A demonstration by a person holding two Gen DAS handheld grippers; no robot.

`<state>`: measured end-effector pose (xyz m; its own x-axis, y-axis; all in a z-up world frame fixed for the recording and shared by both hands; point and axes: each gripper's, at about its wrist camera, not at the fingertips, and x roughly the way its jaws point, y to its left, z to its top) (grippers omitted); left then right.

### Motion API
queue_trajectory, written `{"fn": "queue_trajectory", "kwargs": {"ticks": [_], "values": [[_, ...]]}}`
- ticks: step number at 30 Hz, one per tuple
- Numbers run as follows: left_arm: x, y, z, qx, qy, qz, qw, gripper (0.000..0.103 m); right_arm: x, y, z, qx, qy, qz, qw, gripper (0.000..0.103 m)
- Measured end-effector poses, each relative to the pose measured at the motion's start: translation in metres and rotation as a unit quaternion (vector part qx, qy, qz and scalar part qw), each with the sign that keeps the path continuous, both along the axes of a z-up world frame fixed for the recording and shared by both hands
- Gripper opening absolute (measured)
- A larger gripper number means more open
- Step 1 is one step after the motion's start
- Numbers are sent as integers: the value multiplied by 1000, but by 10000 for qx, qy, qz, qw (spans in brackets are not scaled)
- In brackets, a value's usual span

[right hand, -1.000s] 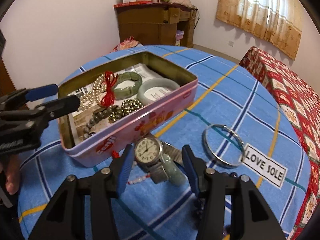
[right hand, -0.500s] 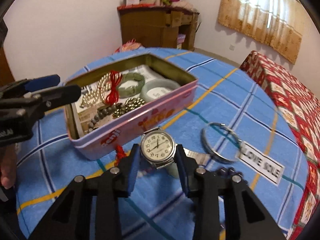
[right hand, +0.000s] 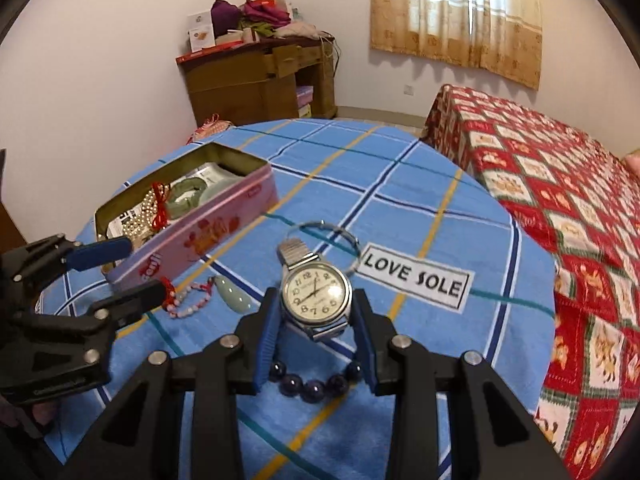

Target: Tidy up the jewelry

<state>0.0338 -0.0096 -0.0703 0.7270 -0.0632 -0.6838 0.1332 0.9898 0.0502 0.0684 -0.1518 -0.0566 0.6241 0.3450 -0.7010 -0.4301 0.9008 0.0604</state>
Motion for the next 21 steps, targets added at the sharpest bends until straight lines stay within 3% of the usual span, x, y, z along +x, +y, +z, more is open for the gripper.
{"fn": "queue_trajectory", "kwargs": {"ticks": [1, 5, 9, 15, 16, 18, 21], "values": [[-1, -2, -1, -37, 58, -24, 10000, 45, -1, 1, -2, 1, 12, 15, 10000, 38], [-5, -20, -6, 131, 144, -232, 9995, 45, -6, 1, -4, 0, 1, 74, 10000, 38], [12, -19, -24, 19, 663, -149, 9977, 44, -5, -4, -5, 49, 19, 53, 10000, 38], [24, -25, -30, 127, 774, -188, 9967, 42, -5, -6, -5, 73, 19, 44, 10000, 38], [23, -25, -31, 130, 767, -209, 9967, 25, -5, -6, -5, 73, 16, 47, 10000, 38], [23, -22, -33, -29, 865, -257, 9959, 8, -5, -5, -5, 80, 12, 43, 10000, 38], [21, -15, -31, -157, 890, -238, 9956, 4, -5, -4, -3, 103, -16, 53, 9999, 38]]}}
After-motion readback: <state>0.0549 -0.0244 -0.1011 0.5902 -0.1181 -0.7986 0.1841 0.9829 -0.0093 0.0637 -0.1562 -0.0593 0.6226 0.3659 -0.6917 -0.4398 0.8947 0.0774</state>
